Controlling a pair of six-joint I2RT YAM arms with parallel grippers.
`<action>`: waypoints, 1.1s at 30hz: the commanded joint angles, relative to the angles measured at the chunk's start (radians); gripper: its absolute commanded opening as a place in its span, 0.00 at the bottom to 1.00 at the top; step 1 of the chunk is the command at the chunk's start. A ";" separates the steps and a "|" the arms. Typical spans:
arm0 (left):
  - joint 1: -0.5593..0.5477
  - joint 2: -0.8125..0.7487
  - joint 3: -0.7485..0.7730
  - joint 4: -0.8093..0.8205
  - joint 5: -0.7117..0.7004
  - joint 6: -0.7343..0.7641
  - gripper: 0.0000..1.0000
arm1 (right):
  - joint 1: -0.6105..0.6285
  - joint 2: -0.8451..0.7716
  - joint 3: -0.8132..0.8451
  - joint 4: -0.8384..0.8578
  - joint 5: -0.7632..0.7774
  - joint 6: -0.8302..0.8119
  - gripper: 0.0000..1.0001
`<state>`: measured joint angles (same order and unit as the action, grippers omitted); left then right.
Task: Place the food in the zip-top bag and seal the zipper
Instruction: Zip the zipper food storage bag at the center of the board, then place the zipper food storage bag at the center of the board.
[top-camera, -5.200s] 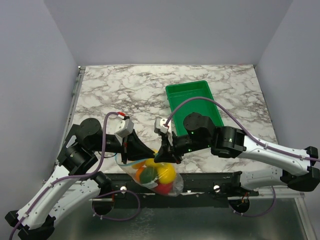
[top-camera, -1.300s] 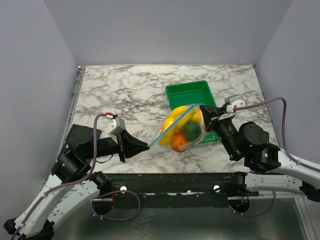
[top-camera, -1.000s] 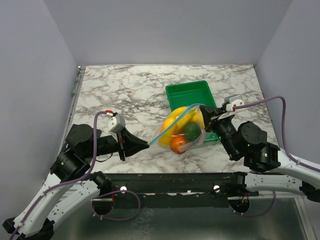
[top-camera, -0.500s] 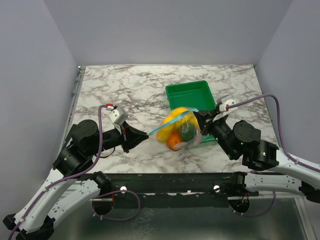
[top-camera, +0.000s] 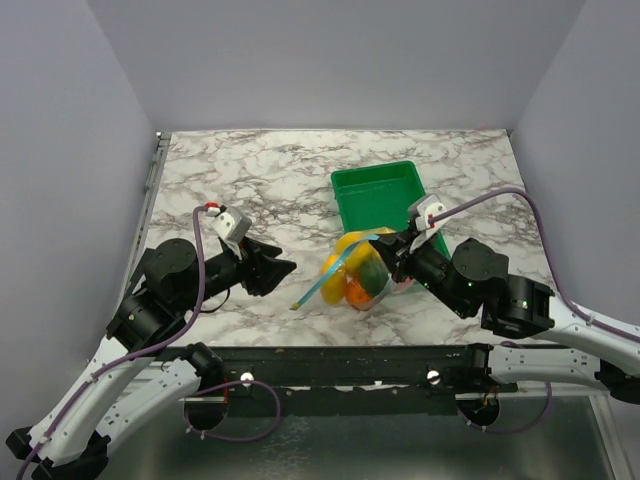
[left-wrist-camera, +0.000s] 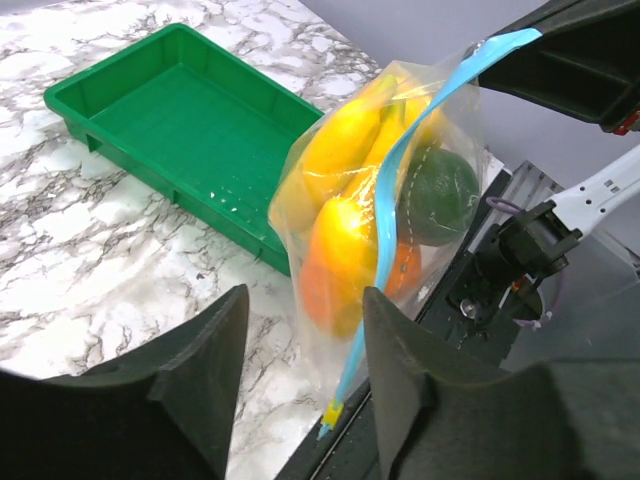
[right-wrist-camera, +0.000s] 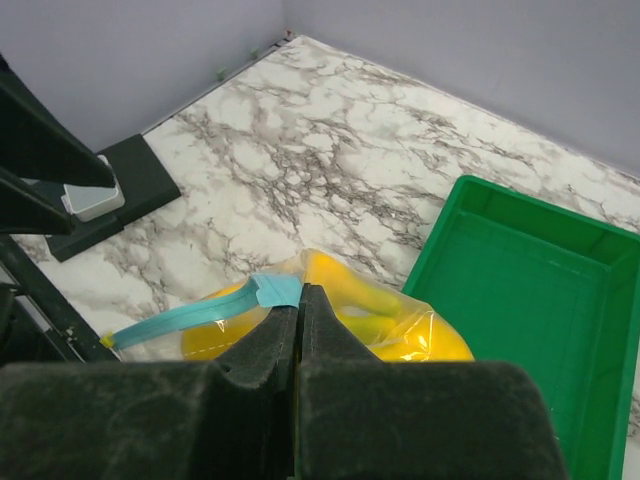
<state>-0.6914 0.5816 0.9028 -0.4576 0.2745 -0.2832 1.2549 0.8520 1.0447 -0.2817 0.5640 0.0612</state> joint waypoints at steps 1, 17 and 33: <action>-0.003 0.011 0.018 -0.003 0.000 0.017 0.54 | 0.000 -0.005 0.065 -0.011 -0.085 -0.004 0.01; -0.003 0.095 -0.004 0.058 0.322 -0.007 0.71 | 0.000 0.079 0.121 -0.028 -0.174 0.037 0.01; -0.003 0.156 -0.077 0.146 0.355 0.018 0.71 | 0.000 0.150 0.175 -0.027 -0.252 0.074 0.01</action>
<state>-0.6914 0.7399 0.8345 -0.3588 0.5808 -0.2790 1.2549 0.9924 1.1755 -0.3458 0.3481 0.1169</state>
